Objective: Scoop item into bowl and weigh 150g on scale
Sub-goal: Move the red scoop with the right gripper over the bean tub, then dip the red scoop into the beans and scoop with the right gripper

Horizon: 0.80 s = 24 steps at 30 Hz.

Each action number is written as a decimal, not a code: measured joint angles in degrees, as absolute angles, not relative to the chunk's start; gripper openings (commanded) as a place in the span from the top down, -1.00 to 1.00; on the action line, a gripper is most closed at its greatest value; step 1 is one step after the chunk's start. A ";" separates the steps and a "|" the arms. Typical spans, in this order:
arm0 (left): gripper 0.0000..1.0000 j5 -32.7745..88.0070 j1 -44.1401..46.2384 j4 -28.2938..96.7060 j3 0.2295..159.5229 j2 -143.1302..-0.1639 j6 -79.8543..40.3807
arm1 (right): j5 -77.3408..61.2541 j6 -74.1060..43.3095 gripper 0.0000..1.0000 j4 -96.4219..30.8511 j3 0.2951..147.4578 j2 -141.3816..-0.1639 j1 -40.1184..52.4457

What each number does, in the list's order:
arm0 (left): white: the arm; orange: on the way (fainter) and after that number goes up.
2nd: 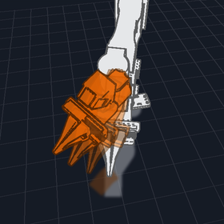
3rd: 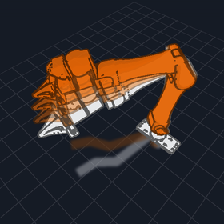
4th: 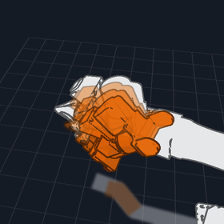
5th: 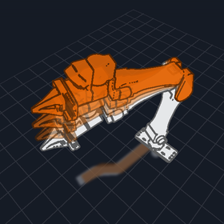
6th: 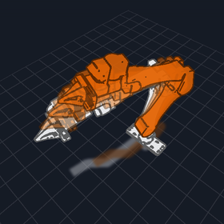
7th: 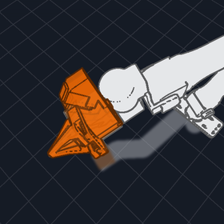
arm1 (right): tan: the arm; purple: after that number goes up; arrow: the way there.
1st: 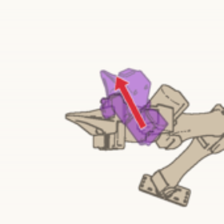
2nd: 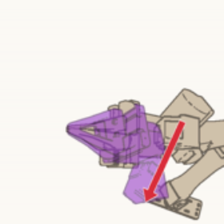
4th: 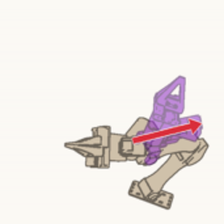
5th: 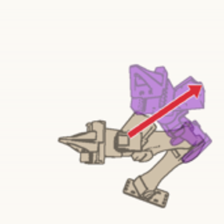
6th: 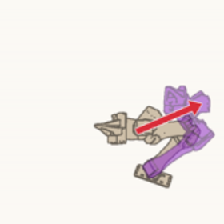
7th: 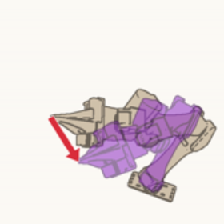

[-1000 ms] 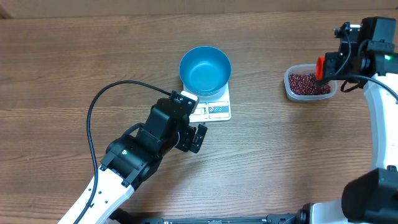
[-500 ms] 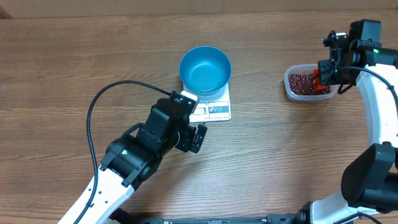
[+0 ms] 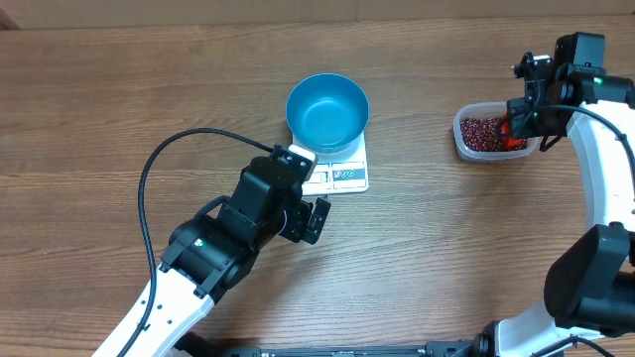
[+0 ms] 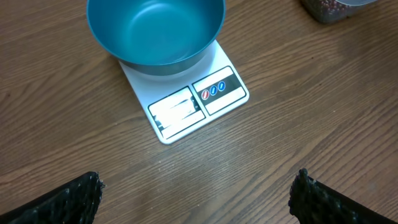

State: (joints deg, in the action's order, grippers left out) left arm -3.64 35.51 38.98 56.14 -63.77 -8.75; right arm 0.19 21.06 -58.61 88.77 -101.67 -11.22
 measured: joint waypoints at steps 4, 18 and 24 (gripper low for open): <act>-1.00 -3.64 35.51 38.98 56.14 -63.77 -8.78 | -0.58 21.06 0.92 -57.56 87.85 -101.67 -11.22; -0.99 -3.64 35.51 38.96 56.14 -63.77 -8.75 | -8.84 21.02 0.92 -58.41 86.43 -101.78 -11.22; -0.99 -3.64 35.51 38.89 56.14 -63.77 -8.78 | -10.28 21.02 0.92 -59.11 86.13 -101.78 -11.22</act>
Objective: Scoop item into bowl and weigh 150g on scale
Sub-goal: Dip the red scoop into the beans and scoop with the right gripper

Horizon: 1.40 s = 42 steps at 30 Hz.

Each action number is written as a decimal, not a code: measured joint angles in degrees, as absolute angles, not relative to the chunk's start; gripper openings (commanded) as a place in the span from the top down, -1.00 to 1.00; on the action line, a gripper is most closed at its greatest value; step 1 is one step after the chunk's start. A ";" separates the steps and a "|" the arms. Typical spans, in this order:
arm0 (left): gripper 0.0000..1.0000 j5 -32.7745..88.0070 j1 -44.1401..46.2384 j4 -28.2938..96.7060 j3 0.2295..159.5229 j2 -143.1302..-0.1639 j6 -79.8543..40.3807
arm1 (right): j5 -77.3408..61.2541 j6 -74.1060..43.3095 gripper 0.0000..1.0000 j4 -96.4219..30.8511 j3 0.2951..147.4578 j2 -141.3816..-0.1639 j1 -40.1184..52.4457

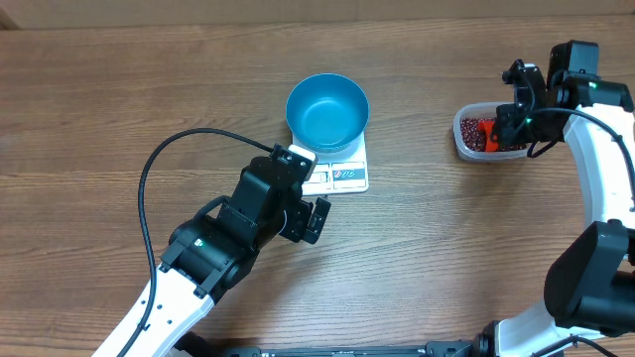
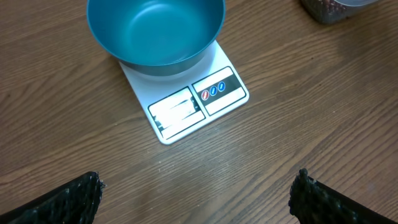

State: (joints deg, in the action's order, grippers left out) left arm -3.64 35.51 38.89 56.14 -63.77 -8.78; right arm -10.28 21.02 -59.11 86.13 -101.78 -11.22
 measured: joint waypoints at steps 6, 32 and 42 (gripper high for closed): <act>-0.99 -3.64 35.51 38.52 56.14 -63.77 -8.78 | -10.57 20.88 0.92 -59.13 86.06 -101.78 -11.22; -0.99 -3.62 35.51 37.67 56.14 -63.77 -8.78 | -5.52 25.17 0.92 -59.64 87.22 -101.80 -10.28; -0.99 -3.62 35.51 37.67 56.14 -63.77 -8.78 | -1.54 27.55 0.93 -59.37 88.88 -101.80 -9.61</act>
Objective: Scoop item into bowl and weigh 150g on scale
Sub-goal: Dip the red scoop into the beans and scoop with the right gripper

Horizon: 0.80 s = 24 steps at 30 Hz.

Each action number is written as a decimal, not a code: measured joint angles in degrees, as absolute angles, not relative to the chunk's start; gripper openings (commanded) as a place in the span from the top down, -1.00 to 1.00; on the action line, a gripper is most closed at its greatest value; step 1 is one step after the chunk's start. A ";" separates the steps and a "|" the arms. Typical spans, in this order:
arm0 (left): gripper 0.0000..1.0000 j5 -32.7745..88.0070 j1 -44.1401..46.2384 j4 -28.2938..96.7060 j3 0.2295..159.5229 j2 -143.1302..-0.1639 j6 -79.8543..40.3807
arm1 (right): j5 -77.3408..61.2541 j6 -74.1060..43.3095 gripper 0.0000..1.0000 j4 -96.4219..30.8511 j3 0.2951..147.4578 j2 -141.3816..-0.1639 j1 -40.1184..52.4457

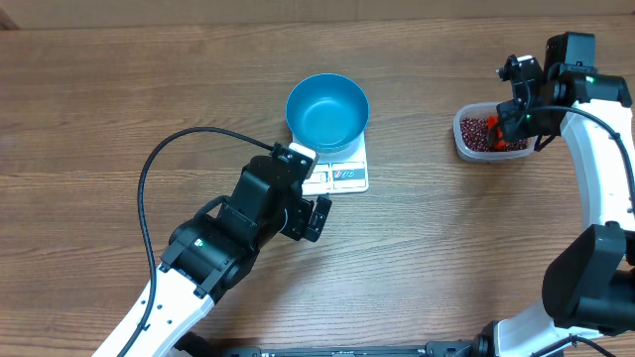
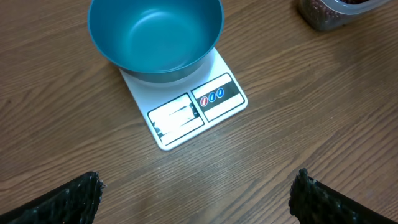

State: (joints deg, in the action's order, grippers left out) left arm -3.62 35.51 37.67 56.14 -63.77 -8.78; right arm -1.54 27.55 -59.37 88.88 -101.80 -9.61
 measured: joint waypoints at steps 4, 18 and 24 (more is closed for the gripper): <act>-0.99 -3.62 35.51 37.67 56.14 -63.77 -8.75 | -0.60 28.21 0.92 -59.24 88.88 -101.82 -9.61; -0.99 -3.62 35.51 37.67 56.14 -63.77 -8.78 | -0.10 28.51 0.92 -59.18 88.64 -101.82 -9.63; -0.99 -3.62 35.51 37.67 56.14 -63.77 -8.78 | -2.20 28.53 0.92 -57.80 87.37 -101.82 -9.63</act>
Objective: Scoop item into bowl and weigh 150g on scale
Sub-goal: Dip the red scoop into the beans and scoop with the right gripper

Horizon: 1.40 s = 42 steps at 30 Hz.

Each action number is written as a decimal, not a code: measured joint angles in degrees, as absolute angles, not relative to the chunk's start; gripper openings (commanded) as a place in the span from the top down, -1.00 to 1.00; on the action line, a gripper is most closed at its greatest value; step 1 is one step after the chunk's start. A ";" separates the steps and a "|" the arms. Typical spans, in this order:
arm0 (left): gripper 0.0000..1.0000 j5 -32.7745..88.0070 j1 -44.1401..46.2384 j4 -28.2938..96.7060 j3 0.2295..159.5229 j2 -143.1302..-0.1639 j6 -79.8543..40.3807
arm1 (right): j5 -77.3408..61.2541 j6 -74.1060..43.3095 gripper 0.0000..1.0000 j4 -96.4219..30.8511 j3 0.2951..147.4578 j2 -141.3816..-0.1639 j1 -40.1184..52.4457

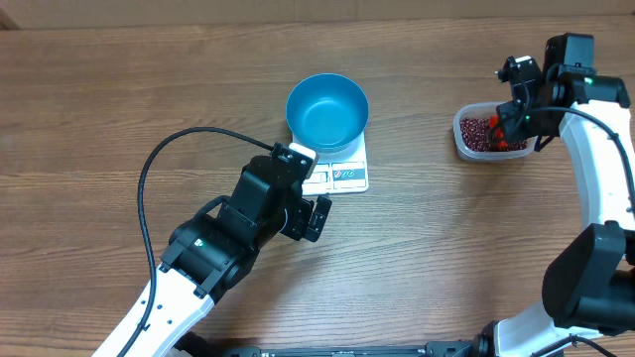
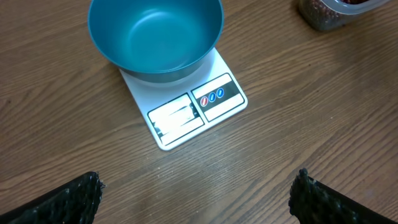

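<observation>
The blue bowl (image 1: 327, 109) (image 2: 155, 34) stands empty on the white scale (image 1: 342, 177) (image 2: 205, 102). At the right, a clear tub of red beans (image 1: 478, 134) (image 2: 320, 15) sits on the table. My right gripper (image 1: 511, 121) hangs over the tub's right part, shut on a small red scoop (image 1: 501, 134) that dips into the beans. My left gripper (image 1: 310, 216) (image 2: 196, 190) hovers just in front of the scale, wide open and empty. Whether the scoop carries beans cannot be made out.
The wooden table (image 1: 446, 248) runs all round the scale and tub. The left arm's black cable (image 1: 159, 169) loops over the table at the left. The right arm's white links (image 1: 605, 169) run along the right edge.
My right gripper held the red scoop at the tub's right end. Then the scoop was farther left, down among the beans. After that it stood back toward the tub's right part, where it stays. The left arm shifted only slightly, open in front of the scale.
</observation>
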State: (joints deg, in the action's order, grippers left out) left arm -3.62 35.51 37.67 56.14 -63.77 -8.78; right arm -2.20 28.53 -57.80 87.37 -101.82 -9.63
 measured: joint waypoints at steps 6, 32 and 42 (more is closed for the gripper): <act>-0.99 -3.62 35.51 37.67 56.14 -63.77 -8.78 | -4.05 27.88 0.92 -53.95 83.31 -101.82 -9.65; -1.00 -3.62 35.51 36.99 56.14 -63.77 -8.75 | -15.18 19.59 0.92 -54.26 81.49 -101.82 -13.76; -0.99 -3.62 35.51 36.99 56.14 -63.77 -8.75 | -24.62 18.15 0.92 -55.05 81.30 -101.86 -19.27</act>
